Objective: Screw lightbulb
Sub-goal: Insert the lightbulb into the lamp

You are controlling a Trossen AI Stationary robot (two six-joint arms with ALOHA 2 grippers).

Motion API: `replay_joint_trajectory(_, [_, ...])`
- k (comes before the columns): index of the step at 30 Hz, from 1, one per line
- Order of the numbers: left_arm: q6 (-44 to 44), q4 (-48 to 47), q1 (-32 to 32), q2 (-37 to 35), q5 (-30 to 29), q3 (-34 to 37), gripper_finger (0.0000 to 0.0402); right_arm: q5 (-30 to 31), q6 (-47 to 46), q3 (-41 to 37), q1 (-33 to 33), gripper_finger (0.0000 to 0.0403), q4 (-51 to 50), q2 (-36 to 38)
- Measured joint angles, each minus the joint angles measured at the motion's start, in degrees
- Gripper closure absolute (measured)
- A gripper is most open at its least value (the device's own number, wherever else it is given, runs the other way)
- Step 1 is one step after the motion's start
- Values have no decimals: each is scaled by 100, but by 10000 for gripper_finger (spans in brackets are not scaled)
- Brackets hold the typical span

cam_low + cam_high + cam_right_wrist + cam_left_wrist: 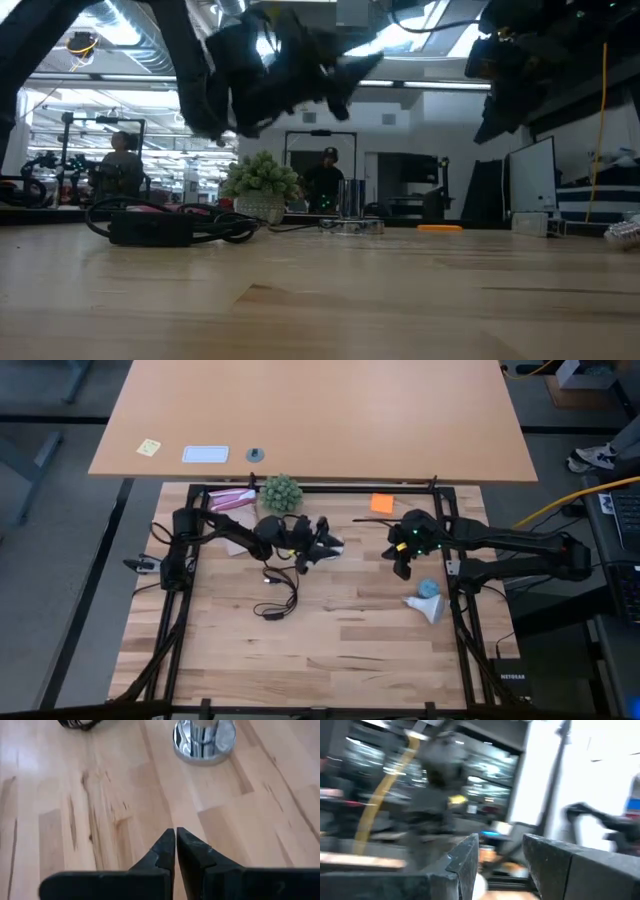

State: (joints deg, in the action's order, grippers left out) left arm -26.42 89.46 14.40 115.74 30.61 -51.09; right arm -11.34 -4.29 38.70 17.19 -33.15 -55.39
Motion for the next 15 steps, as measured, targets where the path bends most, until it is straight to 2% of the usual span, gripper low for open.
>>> replay_joint_trajectory(5, [-821,-458,183,-487,1224,0,259,14,-11,0,0,379,14,4])
replay_joint_trajectory(9, [-896,-1822,531,-867,2002,0,259,16,-15,0,0,379,19,4])
replay_joint_trajectory(12, [-254,-3536,838,-1060,1992,0,259,33,-15,0,0,379,28,4])
replay_joint_trajectory(15, [510,-5216,1123,-1172,1362,2,259,118,-18,0,0,379,60,4])
